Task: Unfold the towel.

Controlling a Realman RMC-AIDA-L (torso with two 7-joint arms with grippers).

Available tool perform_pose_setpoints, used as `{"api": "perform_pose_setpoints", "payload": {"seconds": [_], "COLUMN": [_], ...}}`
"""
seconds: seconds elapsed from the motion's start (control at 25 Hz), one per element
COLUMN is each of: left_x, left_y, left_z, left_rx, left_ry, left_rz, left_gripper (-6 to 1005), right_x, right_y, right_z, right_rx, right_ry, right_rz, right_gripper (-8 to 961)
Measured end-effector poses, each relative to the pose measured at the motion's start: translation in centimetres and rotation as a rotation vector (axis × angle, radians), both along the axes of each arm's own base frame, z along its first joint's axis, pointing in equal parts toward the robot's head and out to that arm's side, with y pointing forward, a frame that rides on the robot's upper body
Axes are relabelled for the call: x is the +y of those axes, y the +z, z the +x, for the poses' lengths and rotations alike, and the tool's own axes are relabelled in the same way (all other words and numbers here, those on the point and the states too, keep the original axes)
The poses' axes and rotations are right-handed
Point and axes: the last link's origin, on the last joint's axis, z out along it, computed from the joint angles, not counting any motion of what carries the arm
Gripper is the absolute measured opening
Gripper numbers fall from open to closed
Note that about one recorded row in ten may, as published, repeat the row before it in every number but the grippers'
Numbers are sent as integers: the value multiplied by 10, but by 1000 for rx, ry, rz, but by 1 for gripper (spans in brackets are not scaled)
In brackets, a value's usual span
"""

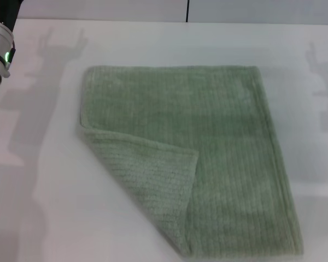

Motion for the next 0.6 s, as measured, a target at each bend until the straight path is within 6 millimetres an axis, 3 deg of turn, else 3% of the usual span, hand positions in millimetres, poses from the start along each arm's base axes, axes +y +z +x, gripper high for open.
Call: {"api": "perform_pose_setpoints", "payload": {"seconds": [0.6], "left_x": [-1], "left_y": [-1], "left_z": [-2], "left_rx": [-62], "left_ry": [3], "left_rz": [-14], "left_gripper": [834], "right_x": [5], "right_y": [-8], "right_z": [2], "right_rx": [18], "right_ry": [-36], "right_rz": [-59], "right_gripper": [700]}}
